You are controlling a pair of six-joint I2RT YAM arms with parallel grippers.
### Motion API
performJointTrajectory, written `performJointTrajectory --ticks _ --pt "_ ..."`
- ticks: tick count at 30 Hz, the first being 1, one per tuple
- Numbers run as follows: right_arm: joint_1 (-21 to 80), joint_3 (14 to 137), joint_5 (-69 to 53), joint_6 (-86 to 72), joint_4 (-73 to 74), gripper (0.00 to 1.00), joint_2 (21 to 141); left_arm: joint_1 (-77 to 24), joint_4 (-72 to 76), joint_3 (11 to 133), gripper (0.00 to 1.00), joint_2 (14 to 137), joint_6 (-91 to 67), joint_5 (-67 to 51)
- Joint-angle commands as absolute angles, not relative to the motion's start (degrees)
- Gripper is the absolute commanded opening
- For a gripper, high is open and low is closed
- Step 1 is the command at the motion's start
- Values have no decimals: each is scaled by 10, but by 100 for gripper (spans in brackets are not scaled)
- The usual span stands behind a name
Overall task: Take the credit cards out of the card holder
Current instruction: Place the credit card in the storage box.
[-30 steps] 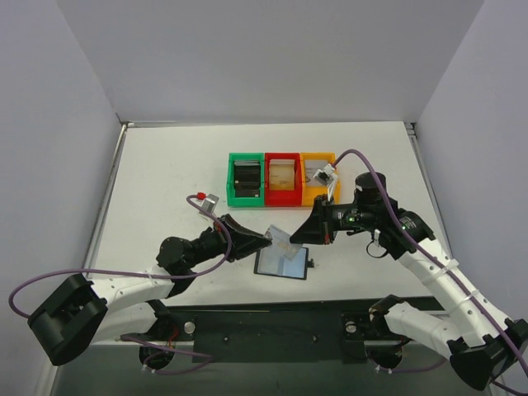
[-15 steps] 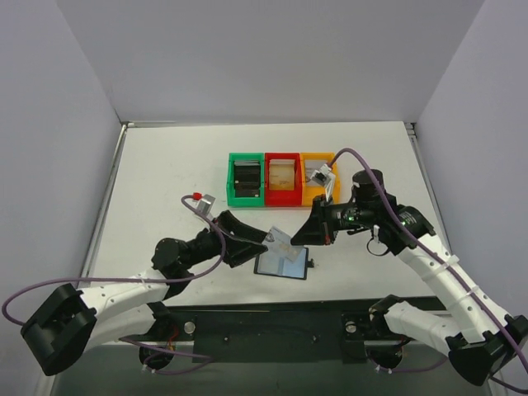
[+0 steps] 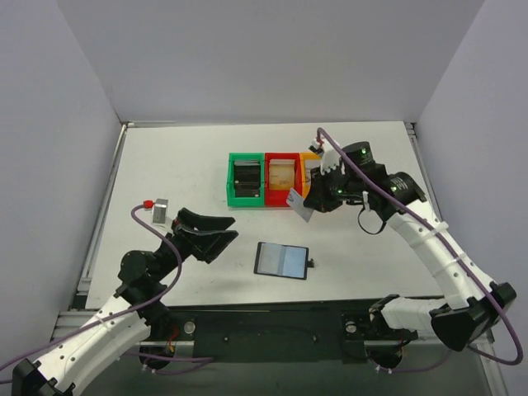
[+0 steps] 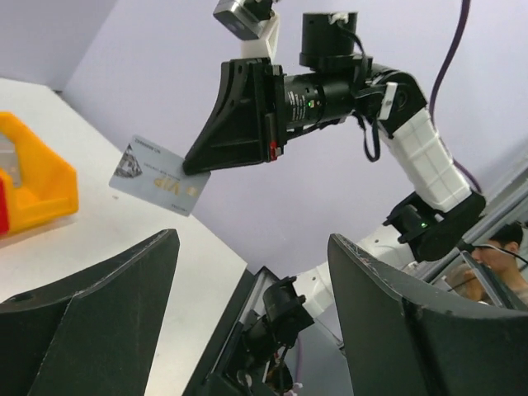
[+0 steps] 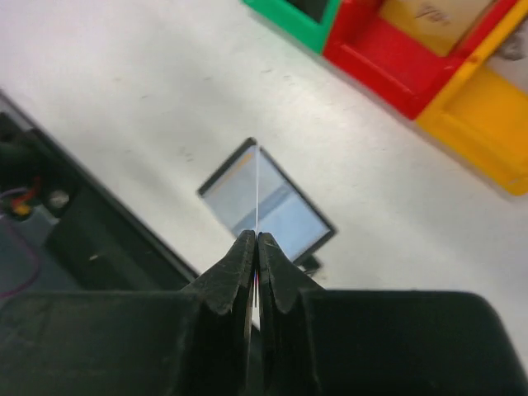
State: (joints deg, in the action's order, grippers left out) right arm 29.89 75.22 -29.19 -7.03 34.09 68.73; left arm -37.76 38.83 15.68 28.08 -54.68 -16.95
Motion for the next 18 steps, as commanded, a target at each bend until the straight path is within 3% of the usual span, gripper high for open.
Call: performJointTrajectory --ticks 1,7,9,13,18 --pt "322 805 -89 23 367 0 754 -374 316 151 83 276 -526 -139" --pt "312 826 -130 265 363 0 792 -374 320 145 83 286 -532 -149" --pt "288 842 -146 280 349 0 793 -374 328 139 83 286 -537 -149" --pt "203 877 -297 321 346 0 823 -374 345 124 83 293 -559 -149" --pt "141 900 -349 352 344 0 881 -374 345 112 83 304 -582 -155"
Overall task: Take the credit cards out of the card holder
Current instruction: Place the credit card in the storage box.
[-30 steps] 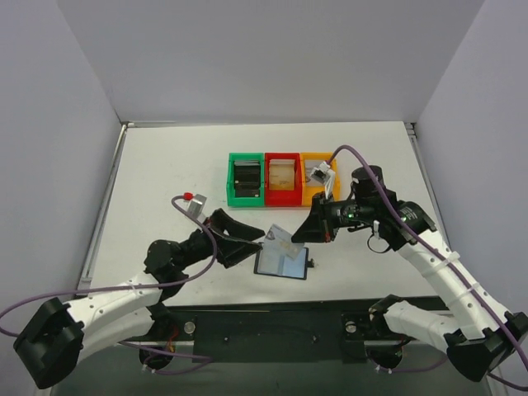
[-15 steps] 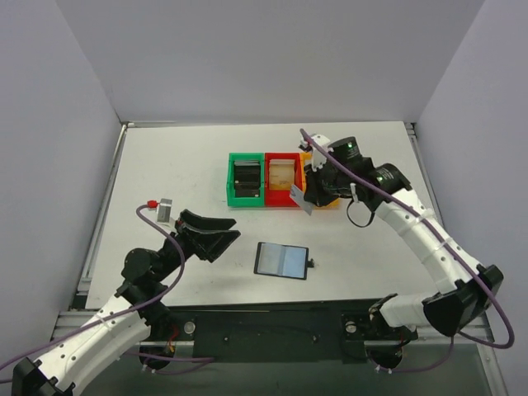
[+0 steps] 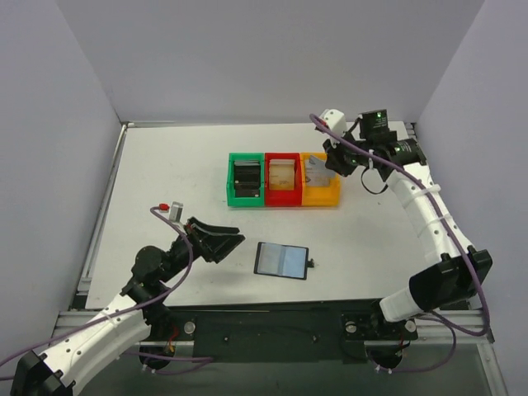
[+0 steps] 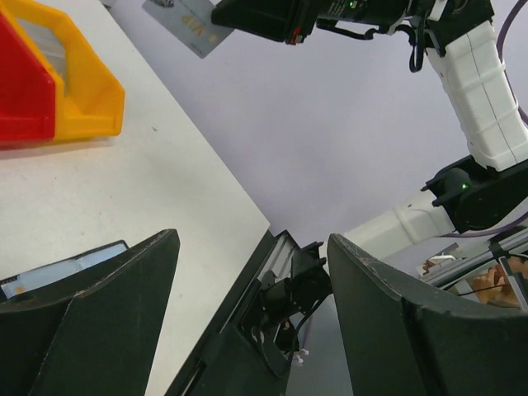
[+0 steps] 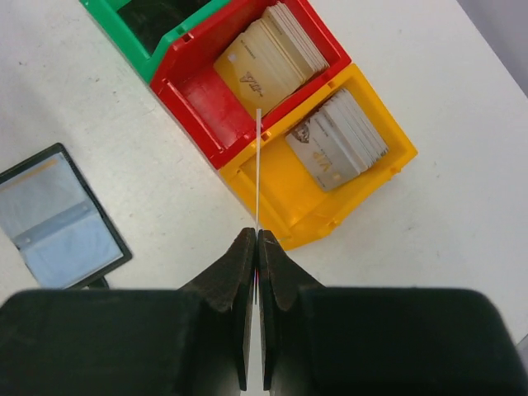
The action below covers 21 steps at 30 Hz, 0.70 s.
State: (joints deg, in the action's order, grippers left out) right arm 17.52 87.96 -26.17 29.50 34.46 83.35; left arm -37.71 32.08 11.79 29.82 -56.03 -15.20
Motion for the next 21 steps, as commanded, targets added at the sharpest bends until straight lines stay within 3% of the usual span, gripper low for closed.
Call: performJointTrajectory --ticks 1,12,21 --pt "134 899 -365 355 335 0 897 -374 343 108 83 306 -583 -152" --pt "92 852 -396 403 230 0 970 -374 296 118 82 315 -556 -154" --pt "47 868 -476 476 257 0 1031 -374 315 106 82 341 -572 -177"
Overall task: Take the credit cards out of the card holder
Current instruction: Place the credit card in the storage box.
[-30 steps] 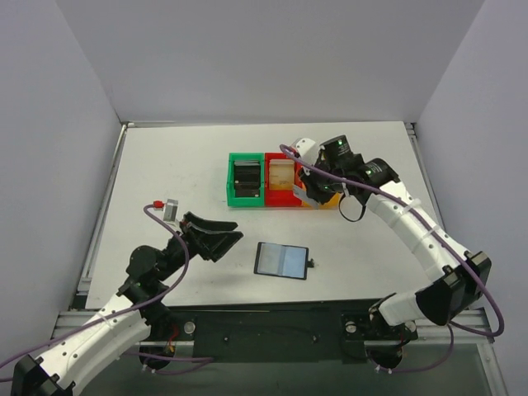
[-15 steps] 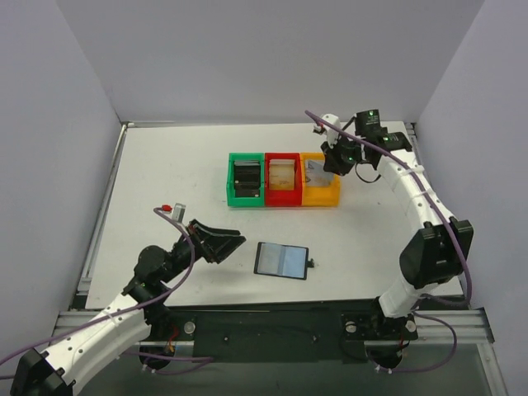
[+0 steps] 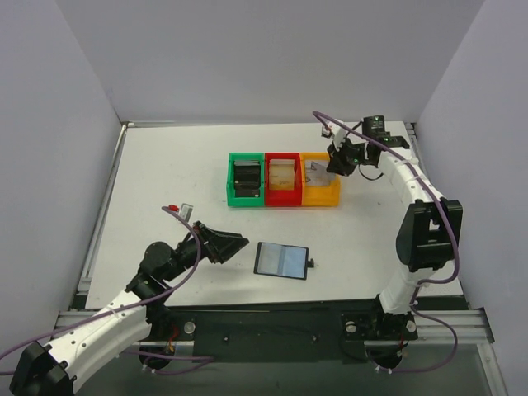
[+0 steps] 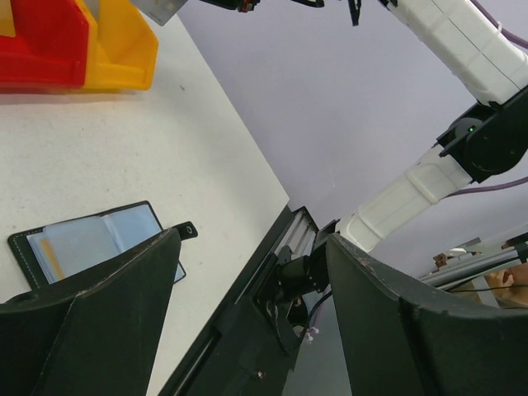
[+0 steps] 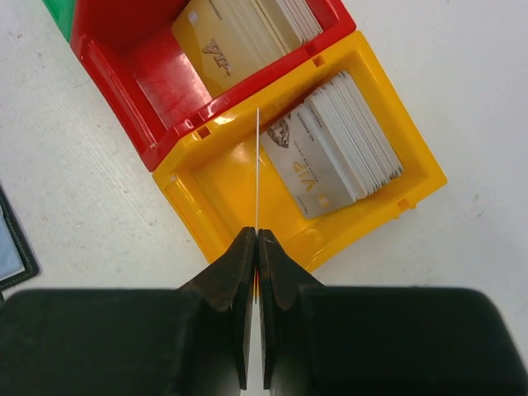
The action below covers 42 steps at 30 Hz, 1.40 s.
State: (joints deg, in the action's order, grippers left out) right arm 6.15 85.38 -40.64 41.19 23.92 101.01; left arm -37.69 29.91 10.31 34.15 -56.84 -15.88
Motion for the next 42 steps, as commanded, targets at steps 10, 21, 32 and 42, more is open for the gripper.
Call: performJointTrajectory --ticks 10,21,32,42 --pt "37 919 -497 535 301 0 1081 -374 289 103 81 339 -567 -176" --pt "54 948 -478 564 319 0 1130 -375 287 103 81 351 -562 -182" --pt "61 898 -439 427 154 0 1044 -375 287 112 80 351 -555 -174" --pt "165 747 -443 257 -42 0 879 -374 285 145 81 323 -530 -136"
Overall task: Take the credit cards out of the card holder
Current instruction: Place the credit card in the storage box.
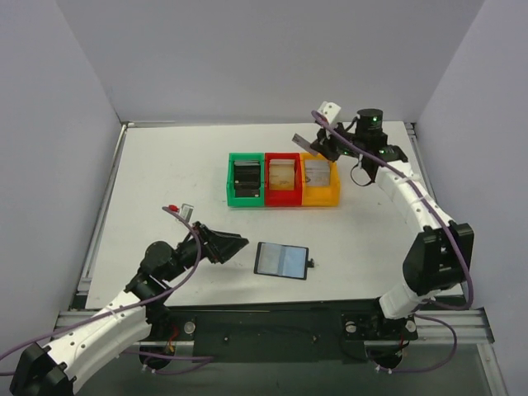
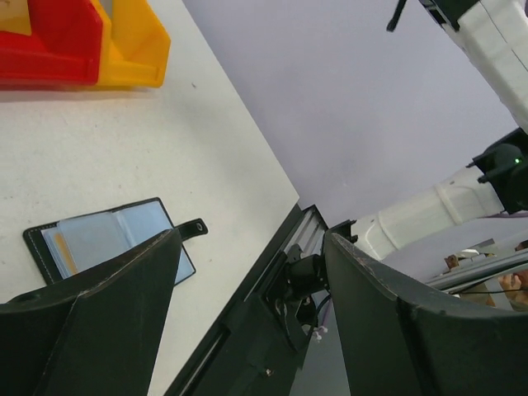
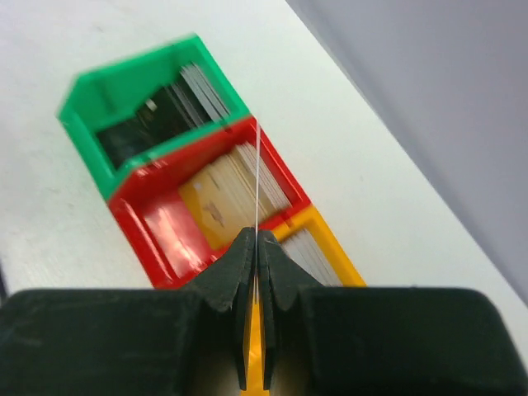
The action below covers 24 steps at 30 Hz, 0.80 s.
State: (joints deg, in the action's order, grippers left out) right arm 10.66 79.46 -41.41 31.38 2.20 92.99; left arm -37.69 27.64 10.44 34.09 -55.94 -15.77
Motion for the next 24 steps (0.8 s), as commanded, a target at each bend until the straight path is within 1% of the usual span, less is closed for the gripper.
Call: performJointTrajectory --ticks 1,2,4,7,11,14,15,18,19,20,21,23,24 --pt "184 731 -449 240 -56 0 851 -374 282 153 82 321 -520 -130" --pt "191 696 -463 191 -100 0 839 -374 282 155 82 313 -516 -127" --pt "209 663 -460 108 -135 0 803 -374 283 161 83 299 -506 -108" --pt "241 619 -445 17 -157 0 747 -372 270 169 84 272 -499 -90" --pt "299 635 -377 -41 -45 0 701 -371 218 188 85 236 -487 -62" --pt "351 654 -280 -79 31 0 685 -371 164 202 85 208 -478 -34" --pt "355 665 -262 -117 67 0 685 -371 144 204 85 201 -476 -30" --pt "359 667 -270 -161 105 0 681 -370 113 205 86 168 -474 -10" --pt "358 663 -304 -150 118 0 677 -370 106 204 91 164 -475 -8" --pt "356 649 -315 -149 107 0 658 -370 107 203 93 157 -475 -12" --pt "355 615 -326 -171 71 0 647 -370 118 200 97 157 -474 -20" --pt "353 588 -349 -193 38 0 620 -369 152 200 97 176 -472 -60" --pt "355 585 -352 -198 37 0 610 -368 163 202 97 201 -472 -99"
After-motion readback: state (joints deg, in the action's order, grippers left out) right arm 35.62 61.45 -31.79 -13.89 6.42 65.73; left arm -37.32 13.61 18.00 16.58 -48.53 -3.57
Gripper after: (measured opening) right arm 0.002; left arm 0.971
